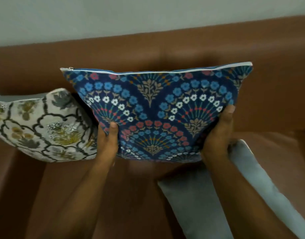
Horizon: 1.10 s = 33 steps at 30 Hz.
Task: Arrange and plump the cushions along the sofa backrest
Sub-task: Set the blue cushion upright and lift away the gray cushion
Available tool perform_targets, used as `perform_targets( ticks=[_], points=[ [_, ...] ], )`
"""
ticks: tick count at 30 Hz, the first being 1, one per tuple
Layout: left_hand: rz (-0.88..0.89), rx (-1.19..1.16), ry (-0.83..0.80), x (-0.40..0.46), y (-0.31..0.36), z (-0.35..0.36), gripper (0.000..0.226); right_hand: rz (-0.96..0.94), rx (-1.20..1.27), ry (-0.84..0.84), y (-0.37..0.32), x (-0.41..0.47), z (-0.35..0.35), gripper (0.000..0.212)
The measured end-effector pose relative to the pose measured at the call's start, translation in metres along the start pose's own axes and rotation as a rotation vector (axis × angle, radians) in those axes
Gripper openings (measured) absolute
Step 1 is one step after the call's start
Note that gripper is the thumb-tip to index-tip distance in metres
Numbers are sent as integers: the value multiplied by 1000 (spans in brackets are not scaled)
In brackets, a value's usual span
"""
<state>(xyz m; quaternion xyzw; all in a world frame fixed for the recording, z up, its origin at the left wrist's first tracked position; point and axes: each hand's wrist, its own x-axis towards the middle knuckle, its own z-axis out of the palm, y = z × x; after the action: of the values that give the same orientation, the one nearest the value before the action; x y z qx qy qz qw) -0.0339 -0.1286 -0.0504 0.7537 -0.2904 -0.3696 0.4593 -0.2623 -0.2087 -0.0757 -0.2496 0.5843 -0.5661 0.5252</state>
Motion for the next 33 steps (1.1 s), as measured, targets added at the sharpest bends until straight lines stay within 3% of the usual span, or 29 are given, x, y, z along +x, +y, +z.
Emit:
perform_targets(
  ticks=[3,5,7,9,11,14,20,24,27,29,31,32,33],
  points=[
    [-9,-8,-43,23,-11,-26,104,-81,-105,-79,16,-3,30,49],
    [-53,29,-88,39,-30,-41,101,-91,-213,-116,34,-4,40,36],
    [-118,92,-124,48,-48,-50,114,-38,-285,-97,55,-2,34,36],
    [-164,123,-196,51,-64,-55,143,17,-348,-55,75,-6,20,46],
    [-194,108,-245,53,-73,-53,150,31,-361,8,83,-14,8,54],
    [-183,19,-264,58,-80,-44,140,9,-349,33,83,-17,5,62],
    [-121,-27,-207,48,-83,-28,103,36,-439,26,70,-4,6,27],
    [-69,12,-192,33,-93,-30,86,69,-562,-33,58,-5,-10,48],
    [-179,110,-208,-8,-127,-21,92,44,-695,9,40,-11,-44,53],
    [-171,189,-224,-42,-149,-2,92,21,-814,43,28,-22,-82,70],
    [-124,299,-372,-73,-156,21,69,17,-953,39,21,-25,-126,87],
    [-116,327,-472,-88,-162,39,65,75,-1037,40,16,-24,-150,87],
    [-96,346,-538,-106,-166,57,76,133,-1130,56,13,-20,-174,89]
  ],
)
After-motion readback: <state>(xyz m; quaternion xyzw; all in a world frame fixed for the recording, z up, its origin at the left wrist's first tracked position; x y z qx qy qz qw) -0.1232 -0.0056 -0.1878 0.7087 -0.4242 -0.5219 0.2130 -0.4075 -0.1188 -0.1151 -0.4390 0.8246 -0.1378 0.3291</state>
